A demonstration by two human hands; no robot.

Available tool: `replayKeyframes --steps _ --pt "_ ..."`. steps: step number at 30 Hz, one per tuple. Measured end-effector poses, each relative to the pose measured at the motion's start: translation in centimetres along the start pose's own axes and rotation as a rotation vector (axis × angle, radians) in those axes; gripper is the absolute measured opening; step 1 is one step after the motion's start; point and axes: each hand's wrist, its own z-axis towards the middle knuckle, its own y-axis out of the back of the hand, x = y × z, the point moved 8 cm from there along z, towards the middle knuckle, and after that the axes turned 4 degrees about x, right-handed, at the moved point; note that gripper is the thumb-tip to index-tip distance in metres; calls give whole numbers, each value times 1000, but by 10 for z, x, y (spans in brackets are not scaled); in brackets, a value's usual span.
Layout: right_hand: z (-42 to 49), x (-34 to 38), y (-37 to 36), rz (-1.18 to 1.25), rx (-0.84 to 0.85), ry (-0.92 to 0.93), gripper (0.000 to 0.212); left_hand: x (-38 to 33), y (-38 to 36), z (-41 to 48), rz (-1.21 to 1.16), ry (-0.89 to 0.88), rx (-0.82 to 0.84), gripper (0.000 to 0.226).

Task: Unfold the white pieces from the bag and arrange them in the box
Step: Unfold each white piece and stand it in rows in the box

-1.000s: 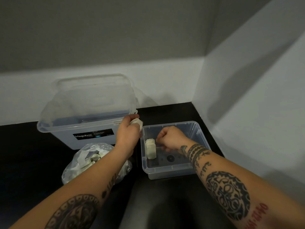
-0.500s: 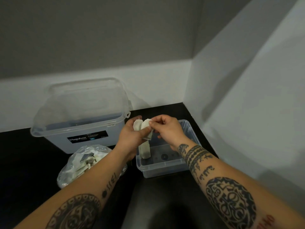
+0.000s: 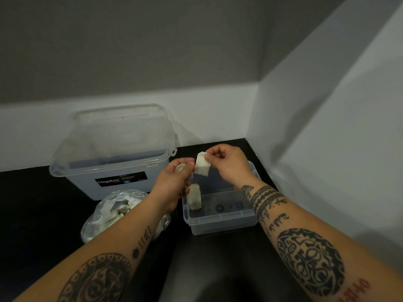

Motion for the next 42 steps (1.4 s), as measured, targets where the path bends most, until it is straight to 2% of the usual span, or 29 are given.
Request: replayKeyframes --steps 4,7,9,12,15,20,24,27,31,35,42 --pt "-2 7 -5 -36 117 65 10 -18 2 -1 271 -217 -33 7" --pt "-1 3 -6 72 124 55 25 -22 4 1 300 -251 -67 8" --pt "0 -2 -9 56 134 38 22 -20 6 2 279 -243 -73 8" --pt "-1 -11 -14 -5 136 10 6 -16 8 4 302 -218 -67 8" --pt "0 -25 -14 -64 148 -65 2 -8 21 7 319 -162 -142 11" --pt "-10 -60 -37 -302 381 -227 3 5 44 13 509 -49 -288 24" --pt "-11 -90 -59 -399 493 -370 8 16 48 19 581 -1 -266 20" --pt "-7 -105 -68 -359 460 -467 4 20 49 20 587 20 -243 18" --pt "1 -115 -74 -418 412 -464 7 21 47 23 583 34 -228 16" --pt "4 -124 -79 -341 396 -489 20 22 46 25 572 59 -222 13" --pt "6 -128 -81 -326 393 -503 17 22 46 24 536 79 -207 12"
